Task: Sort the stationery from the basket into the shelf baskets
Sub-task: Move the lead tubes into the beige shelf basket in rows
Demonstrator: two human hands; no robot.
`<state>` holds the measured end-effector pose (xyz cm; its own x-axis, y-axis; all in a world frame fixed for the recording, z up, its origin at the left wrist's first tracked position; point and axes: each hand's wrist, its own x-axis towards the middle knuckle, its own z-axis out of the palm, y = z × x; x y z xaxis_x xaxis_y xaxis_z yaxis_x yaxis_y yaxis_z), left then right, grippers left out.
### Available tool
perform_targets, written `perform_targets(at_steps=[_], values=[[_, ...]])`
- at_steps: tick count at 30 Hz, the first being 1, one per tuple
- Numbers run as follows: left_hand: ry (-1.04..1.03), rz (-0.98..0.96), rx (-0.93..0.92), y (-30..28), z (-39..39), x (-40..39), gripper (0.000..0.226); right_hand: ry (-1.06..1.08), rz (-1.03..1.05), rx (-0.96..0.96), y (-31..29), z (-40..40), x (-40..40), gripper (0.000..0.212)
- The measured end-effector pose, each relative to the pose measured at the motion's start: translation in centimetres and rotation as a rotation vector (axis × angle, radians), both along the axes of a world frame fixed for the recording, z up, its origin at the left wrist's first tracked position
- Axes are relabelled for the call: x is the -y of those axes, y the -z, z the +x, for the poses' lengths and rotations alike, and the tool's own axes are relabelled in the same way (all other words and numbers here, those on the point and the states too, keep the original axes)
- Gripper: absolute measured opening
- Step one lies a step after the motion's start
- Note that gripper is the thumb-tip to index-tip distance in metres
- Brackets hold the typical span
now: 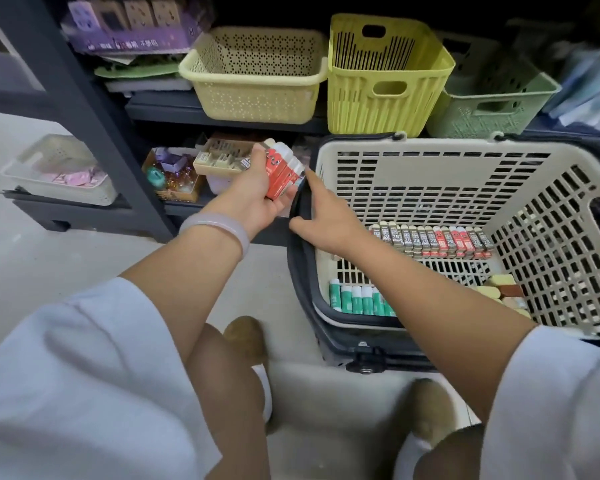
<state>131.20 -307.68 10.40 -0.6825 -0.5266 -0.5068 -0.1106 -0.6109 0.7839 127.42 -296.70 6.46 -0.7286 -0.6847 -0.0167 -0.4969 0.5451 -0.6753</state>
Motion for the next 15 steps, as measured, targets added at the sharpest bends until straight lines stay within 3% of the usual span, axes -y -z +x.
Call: perform_targets(at_steps=[6,15], values=[[-0.017,0.021,-0.015,0.1,0.7,-0.9,0.047,0.116,0.111,-0.140,-0.2,-1.7,-5.1,0.064],[0.013,-0.019,-0.031,-0.1,1.1,1.3,0.042,0.383,0.351,-0.237,-1.0,-3.3,-8.7,0.056]])
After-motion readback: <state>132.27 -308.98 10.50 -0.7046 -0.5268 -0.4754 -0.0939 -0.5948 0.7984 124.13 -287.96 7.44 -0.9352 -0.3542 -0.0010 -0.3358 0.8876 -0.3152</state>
